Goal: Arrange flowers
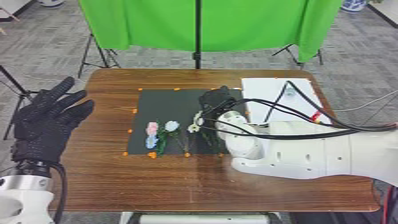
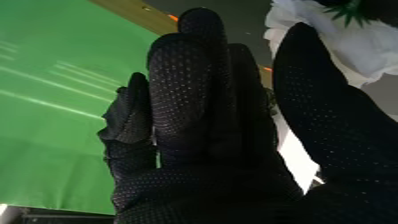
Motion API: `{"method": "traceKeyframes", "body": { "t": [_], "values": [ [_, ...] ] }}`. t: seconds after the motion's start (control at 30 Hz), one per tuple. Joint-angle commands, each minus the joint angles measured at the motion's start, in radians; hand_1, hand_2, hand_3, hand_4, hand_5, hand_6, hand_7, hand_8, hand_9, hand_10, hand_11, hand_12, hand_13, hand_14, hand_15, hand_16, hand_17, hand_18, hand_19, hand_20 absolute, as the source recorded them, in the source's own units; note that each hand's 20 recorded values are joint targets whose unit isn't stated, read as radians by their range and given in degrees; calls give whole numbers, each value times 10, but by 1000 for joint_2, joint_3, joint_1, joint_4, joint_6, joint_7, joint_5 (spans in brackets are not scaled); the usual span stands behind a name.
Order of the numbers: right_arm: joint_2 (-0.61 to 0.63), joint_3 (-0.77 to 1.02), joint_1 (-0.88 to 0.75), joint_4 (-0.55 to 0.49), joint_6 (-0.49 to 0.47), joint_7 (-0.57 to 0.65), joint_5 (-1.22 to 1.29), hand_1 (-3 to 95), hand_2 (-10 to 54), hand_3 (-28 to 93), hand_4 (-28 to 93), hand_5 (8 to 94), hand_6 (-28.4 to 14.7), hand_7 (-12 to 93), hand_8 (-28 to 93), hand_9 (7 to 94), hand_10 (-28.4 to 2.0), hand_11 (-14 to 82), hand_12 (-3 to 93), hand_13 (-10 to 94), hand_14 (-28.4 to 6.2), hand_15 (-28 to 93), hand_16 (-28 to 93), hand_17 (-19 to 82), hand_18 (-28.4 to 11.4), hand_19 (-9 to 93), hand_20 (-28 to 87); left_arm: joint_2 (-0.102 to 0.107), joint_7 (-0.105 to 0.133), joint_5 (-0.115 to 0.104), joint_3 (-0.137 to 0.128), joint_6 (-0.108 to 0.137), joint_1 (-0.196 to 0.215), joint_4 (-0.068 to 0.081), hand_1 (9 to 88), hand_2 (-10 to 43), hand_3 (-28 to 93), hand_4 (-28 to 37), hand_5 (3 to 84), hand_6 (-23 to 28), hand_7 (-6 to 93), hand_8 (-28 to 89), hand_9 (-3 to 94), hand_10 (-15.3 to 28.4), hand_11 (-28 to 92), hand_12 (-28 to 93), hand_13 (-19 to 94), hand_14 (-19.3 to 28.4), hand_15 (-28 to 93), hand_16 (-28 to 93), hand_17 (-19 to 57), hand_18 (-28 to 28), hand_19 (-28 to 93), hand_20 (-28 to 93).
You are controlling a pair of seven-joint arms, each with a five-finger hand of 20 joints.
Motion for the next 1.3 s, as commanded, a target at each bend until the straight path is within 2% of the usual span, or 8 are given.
{"method": "traceKeyframes", "body": {
  "t": [0.03,0.23,0.8,1.0,1.03,1.17,1.23,1.3],
  "values": [
    [0,0,14,-18,-17,18,-20,392,-95,804,-283,566,-11,153,-127,718,-128,294,174,684,-74,724,159,324,-206,932,335,-9,-12,6,2,-8,10,6,213,98,770,-283,353,98,126,-87,303,199,275,102,247,282,575,-119,-51,258,680,146],
    [-2,-8,37,-18,-30,35,-16,384,-95,789,-283,553,-21,143,-122,708,-133,292,170,677,-80,729,159,320,-211,932,337,-11,3,3,1,-2,23,1,212,98,771,-283,354,98,126,-87,303,198,276,102,247,282,575,-118,-51,258,680,145],
    [25,-11,104,-30,-4,45,-31,396,-95,801,-282,538,-29,141,-119,684,-143,294,166,664,-85,737,150,313,-215,932,337,-24,19,-1,9,14,37,-5,212,97,772,-283,354,98,126,-86,303,198,274,102,248,283,574,-118,-51,258,679,145],
    [134,-33,160,-30,35,71,-2,396,-95,805,-283,541,-29,144,-120,652,-151,255,152,649,-92,717,140,313,-214,931,321,-23,17,4,9,7,40,-9,212,97,772,-283,354,98,126,-87,303,198,274,102,248,283,574,-118,-51,259,679,144],
    [161,-16,153,-24,34,64,3,393,-95,807,-283,540,-29,146,-121,644,-153,243,149,644,-94,712,137,313,-213,929,312,-24,9,8,9,7,36,-10,212,97,772,-283,354,98,126,-87,303,198,274,102,248,283,574,-118,-51,259,679,144],
    [256,-47,185,7,84,81,27,373,-95,815,-282,540,-29,152,-122,613,-157,209,143,628,-99,695,126,308,-209,923,285,-21,6,9,12,1,30,-10,213,97,771,-283,354,98,126,-87,304,198,274,102,248,283,574,-118,-51,258,679,144],
    [293,-9,165,36,40,75,22,368,-95,814,-282,539,-29,154,-123,597,-161,194,140,625,-100,692,123,307,-207,922,275,-21,8,10,9,7,37,-14,212,97,771,-283,354,98,126,-87,303,198,275,102,249,283,574,-118,-52,259,680,144],
    [325,-21,182,52,48,86,71,365,-95,817,-282,536,-29,154,-125,589,-162,185,140,627,-99,692,119,307,-206,925,267,-20,10,6,13,4,32,-10,213,97,770,-283,354,98,126,-87,303,198,275,103,248,282,574,-118,-52,259,680,144]
  ]
}}
